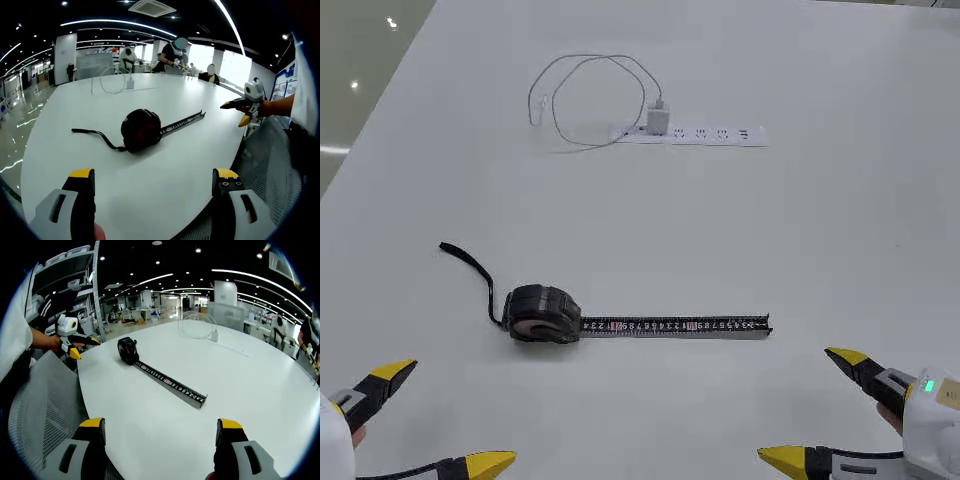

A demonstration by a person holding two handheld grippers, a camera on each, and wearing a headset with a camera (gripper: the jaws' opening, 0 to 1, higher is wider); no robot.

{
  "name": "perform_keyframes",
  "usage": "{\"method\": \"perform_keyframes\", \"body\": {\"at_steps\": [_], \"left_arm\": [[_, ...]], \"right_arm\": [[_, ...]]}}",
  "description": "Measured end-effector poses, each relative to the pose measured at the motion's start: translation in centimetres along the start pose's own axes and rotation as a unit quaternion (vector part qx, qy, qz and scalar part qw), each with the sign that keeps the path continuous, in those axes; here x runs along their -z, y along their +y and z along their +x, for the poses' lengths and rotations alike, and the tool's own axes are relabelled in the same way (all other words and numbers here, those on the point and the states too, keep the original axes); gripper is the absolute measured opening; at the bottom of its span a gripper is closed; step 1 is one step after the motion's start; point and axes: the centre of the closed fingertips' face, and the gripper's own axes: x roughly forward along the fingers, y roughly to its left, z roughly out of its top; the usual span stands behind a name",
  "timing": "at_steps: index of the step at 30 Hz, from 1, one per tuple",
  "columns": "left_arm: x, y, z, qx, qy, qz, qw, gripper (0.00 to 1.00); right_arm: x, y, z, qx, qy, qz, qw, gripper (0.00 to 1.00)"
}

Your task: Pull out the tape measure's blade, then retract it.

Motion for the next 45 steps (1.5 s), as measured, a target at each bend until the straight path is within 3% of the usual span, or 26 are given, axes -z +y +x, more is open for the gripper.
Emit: {"method": "perform_keyframes", "body": {"at_steps": [26,45], "left_arm": [[-1.8,-0.2,2.5,0.002,-0.004,-0.008,1.0,0.95],[-3.1,-0.7,5.6,0.015,0.007,-0.005,0.9999,0.95]], "right_arm": [[-0.7,-0.7,0.6,-0.005,-0.003,-0.006,1.0,0.88],[-1.0,-1.5,1.2,-0.007,-0.003,-0.007,0.9999,0.88]]}}
